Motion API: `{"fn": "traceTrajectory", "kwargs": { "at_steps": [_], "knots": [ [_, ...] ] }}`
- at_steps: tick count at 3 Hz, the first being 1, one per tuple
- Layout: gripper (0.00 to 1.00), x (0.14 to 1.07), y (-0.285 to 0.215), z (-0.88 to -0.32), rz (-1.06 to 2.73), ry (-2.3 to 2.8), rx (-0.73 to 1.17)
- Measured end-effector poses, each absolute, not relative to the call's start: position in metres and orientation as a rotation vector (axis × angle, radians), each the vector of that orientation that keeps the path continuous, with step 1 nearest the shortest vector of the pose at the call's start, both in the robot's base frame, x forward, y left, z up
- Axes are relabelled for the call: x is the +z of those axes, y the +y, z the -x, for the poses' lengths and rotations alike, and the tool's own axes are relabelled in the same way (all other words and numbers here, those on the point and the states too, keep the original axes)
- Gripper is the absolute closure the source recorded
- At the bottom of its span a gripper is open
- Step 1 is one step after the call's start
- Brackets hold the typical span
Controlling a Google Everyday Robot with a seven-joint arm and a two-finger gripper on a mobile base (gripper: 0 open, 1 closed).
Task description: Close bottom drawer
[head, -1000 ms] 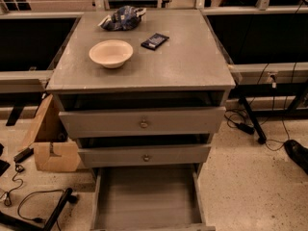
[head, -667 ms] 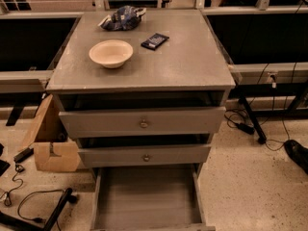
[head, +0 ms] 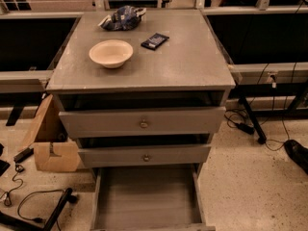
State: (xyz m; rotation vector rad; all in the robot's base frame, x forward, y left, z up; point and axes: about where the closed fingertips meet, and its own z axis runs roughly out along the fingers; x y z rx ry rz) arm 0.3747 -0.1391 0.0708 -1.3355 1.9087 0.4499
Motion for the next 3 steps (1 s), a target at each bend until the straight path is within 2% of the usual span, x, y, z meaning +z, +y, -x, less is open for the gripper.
{"fn": "traceTrajectory", "kwargs": {
  "at_steps": [1,2,3],
  "knots": [
    [0.0,0.0708,-0.139,-0.3747,1.336,1.909,0.45],
    [0.0,0.0708,-0.139,-0.3747,1.336,1.909,0.45],
    [0.15,0.0708,-0.1389,-0.3746,1.336,1.909,0.45]
  ]
}}
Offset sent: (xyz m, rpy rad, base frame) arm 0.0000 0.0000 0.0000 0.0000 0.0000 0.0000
